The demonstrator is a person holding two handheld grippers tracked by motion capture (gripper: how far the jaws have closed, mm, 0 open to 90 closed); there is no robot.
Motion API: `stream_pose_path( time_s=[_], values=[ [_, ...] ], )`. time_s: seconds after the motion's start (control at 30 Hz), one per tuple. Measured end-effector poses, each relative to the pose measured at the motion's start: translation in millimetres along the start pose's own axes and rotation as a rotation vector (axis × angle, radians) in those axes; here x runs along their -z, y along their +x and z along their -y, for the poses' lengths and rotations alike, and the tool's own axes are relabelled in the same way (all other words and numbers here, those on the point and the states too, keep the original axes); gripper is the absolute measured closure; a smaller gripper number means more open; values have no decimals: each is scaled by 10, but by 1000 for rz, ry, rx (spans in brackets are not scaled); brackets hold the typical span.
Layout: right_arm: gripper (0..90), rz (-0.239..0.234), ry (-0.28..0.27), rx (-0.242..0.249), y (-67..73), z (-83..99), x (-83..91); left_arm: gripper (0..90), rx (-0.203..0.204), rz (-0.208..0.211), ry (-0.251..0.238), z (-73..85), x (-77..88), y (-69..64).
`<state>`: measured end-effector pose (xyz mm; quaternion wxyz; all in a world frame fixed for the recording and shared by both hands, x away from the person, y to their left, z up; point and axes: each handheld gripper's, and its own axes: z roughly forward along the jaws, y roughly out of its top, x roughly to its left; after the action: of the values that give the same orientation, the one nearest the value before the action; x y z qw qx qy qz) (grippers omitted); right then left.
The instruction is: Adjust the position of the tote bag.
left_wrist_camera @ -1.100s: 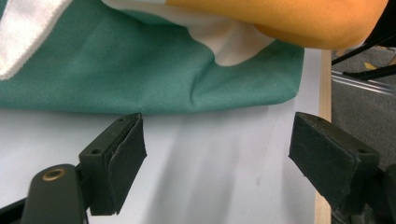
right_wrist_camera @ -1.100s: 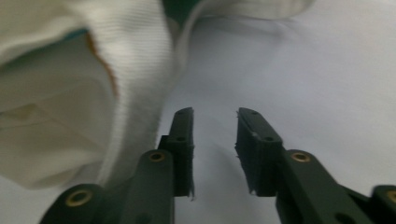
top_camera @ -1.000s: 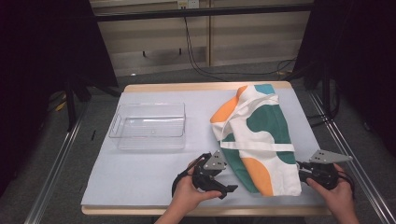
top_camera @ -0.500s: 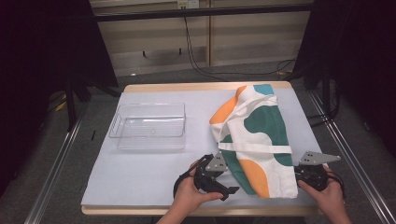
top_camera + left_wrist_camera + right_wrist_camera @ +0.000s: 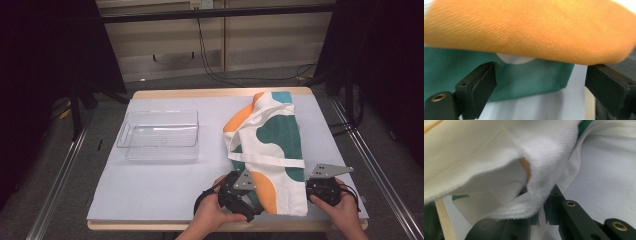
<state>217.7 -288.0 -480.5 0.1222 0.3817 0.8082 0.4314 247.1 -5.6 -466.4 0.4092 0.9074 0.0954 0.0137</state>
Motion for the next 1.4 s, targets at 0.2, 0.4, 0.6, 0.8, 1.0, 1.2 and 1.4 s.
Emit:
stream_pose_path(
  time_s=[0.2,0.4,0.6,0.8,1.0,1.2,1.4],
  values=[
    [830,-8,-10,-4,27,-25,-17,223,38,-37,15,30,-27,39],
    [808,0,-10,-4,30,-26,-28,342,44,-41,29,45,-88,39],
    [716,20,-9,-9,14,-22,-23,606,6,6,56,22,-100,11],
    [626,43,-7,-16,-15,-9,-21,791,8,38,40,31,-113,-8],
    [529,71,2,-24,-47,-4,-4,872,15,35,37,24,-87,0],
    [570,60,8,-37,-64,18,20,888,25,48,36,18,-65,21],
    [714,33,0,-37,-75,62,114,892,34,34,56,41,8,86]
  ],
)
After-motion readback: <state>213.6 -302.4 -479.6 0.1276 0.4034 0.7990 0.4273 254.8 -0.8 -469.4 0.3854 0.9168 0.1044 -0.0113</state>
